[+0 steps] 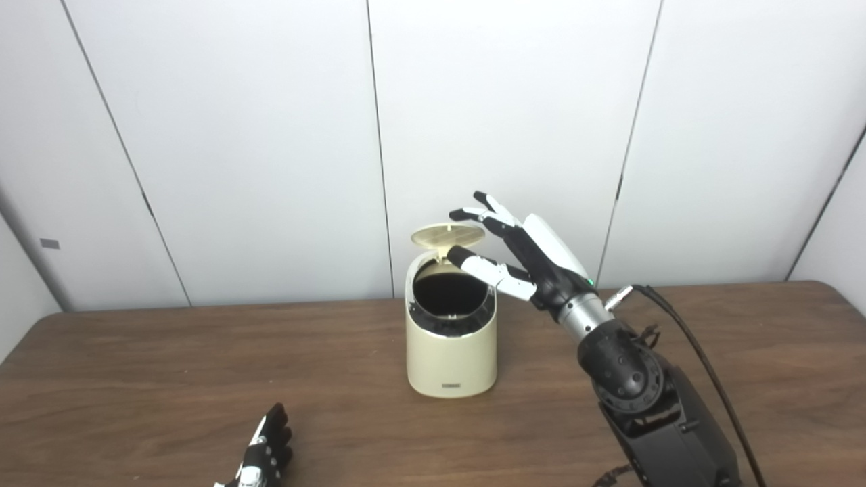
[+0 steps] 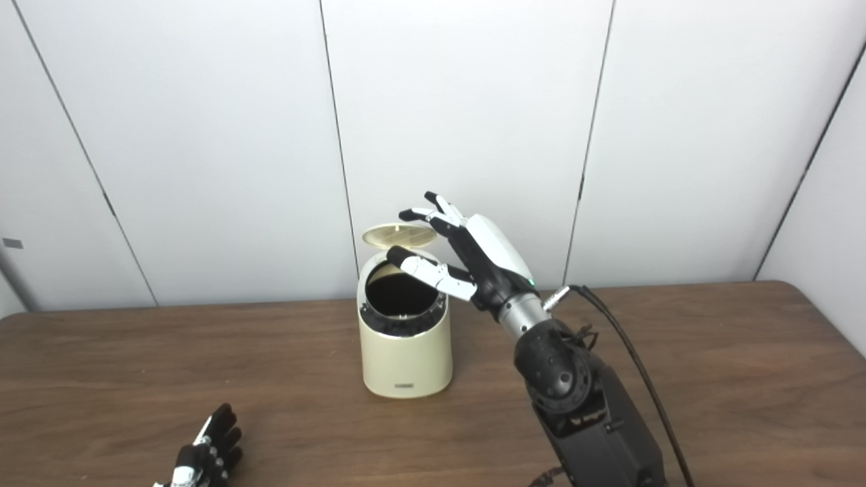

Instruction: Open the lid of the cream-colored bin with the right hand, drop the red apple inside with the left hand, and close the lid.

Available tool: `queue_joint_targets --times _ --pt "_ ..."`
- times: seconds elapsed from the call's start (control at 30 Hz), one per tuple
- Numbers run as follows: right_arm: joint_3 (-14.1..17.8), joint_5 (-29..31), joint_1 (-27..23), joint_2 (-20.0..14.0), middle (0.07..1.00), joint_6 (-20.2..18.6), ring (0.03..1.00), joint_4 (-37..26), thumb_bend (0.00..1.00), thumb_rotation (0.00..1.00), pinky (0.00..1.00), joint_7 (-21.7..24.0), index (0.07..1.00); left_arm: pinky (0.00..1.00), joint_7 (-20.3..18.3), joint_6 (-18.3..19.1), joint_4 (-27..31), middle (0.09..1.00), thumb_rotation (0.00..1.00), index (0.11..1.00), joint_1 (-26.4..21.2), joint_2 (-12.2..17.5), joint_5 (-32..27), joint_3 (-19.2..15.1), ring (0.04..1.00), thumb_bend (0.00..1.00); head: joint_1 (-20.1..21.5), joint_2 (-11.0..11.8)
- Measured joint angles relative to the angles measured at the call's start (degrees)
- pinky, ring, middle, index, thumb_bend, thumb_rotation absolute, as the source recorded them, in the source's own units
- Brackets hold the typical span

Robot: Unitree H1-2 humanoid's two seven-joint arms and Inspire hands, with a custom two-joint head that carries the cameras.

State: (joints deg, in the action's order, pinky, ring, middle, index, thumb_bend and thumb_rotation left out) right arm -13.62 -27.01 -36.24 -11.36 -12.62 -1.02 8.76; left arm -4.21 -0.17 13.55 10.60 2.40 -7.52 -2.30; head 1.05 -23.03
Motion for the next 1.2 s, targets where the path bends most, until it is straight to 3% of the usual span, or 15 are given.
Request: queue_joint_targets --times 0.57,0.97,1.2 --pt "0.0 -1.4 -0.2 -0.1 1.0 1.1 1.0 1.8 0.58 0.95 1.0 0.3 0.79 1.0 0.9 0.5 0.4 1.0 1.0 1.0 0.0 -0.4 0.7 0.3 1.0 0.58 0.2 -0.4" --pt "-0.4 -1.4 2.8 -0.6 1.0 1.3 1.0 0.5 0.6 0.95 0.99 1.3 0.759 1.0 1.1 0.4 0.3 1.0 1.0 1.0 -0.2 -0.3 1.8 0.7 1.0 0.55 0.3 -0.7" --pt "-1.9 -2.5 4.1 -0.6 1.0 1.7 1.0 1.1 0.56 0.92 1.0 1.3 0.77 1.0 1.2 0.0 0.1 1.0 1.0 1.0 -0.3 -0.2 3.2 1.1 1.0 0.55 -0.1 -0.8"
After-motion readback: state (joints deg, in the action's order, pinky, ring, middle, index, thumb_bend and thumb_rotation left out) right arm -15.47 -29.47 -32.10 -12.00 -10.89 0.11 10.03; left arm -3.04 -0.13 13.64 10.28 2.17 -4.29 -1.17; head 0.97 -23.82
